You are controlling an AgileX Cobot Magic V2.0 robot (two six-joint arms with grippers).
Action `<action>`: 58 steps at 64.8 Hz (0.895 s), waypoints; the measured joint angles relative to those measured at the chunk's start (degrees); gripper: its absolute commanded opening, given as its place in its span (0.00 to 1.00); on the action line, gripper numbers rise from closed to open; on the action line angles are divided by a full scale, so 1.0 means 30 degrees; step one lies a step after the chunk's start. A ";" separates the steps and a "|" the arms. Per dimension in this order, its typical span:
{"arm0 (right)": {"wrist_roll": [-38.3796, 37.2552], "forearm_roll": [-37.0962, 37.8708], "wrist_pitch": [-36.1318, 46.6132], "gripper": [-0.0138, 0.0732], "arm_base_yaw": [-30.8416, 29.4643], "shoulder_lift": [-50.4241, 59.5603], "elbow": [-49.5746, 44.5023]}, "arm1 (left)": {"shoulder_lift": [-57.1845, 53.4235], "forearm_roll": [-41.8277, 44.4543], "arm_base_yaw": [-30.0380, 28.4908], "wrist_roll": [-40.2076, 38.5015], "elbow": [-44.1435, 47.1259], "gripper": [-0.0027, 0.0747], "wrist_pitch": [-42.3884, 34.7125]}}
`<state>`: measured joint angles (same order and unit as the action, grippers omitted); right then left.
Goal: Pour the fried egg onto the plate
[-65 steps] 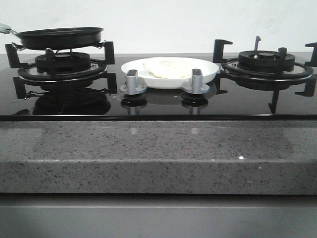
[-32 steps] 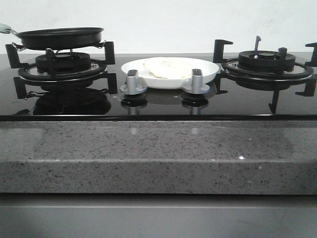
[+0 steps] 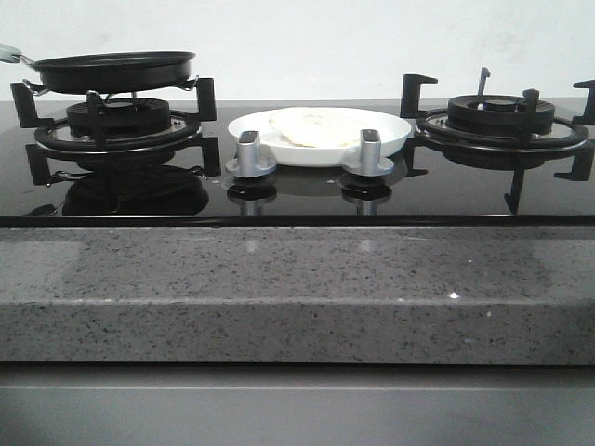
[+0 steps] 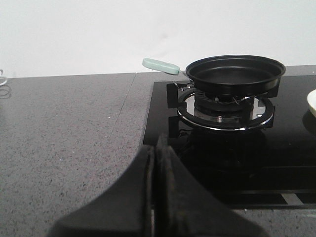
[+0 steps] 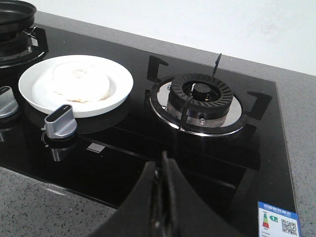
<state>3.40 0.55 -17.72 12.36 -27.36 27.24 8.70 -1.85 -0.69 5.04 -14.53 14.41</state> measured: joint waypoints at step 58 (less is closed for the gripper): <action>0.0000 0.0000 0.0040 0.09 0.0000 0.0000 0.0000 | -0.2994 -0.1302 0.0612 -0.0039 0.4972 0.01 -0.1218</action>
<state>3.40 0.55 -17.60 12.36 -27.36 27.24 -0.29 -5.75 1.15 4.93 0.38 10.75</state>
